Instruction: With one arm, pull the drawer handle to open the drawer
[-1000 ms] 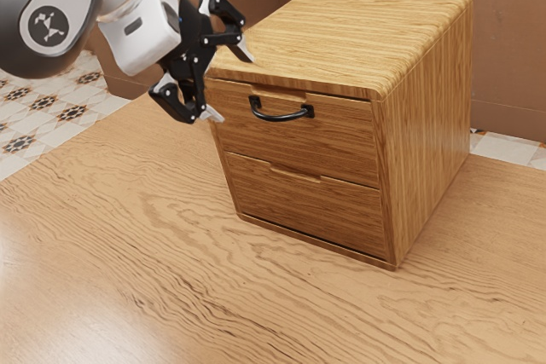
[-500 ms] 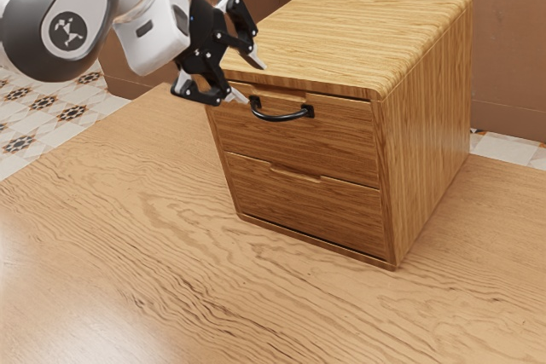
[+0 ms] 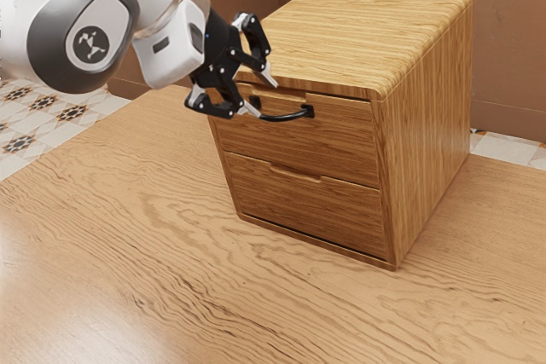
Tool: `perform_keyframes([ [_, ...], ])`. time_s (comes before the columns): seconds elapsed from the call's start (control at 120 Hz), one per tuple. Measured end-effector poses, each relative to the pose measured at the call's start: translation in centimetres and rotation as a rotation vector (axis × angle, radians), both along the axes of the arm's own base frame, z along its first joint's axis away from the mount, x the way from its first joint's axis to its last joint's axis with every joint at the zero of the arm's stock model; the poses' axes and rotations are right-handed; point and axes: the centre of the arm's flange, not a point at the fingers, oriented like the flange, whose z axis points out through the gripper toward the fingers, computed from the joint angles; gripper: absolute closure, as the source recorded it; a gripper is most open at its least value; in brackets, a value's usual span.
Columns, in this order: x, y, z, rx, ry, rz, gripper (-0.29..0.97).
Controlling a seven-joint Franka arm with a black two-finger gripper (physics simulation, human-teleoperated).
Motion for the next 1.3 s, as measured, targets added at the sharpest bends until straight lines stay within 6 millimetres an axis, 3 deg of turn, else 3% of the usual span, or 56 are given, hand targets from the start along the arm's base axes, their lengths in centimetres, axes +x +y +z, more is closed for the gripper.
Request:
perform_keyframes([
  [0.242,1.9,0.2,-2.4,0.0,0.029,-0.007,0.43],
  [0.517,1.8,2.2,-2.0,0.005,0.012,0.021,0.43],
  [1.008,4.1,2.6,-5.7,0.002,0.073,0.017,0.43],
  [1.3,4.3,3.6,-6.1,0.002,0.079,0.031,0.43],
])
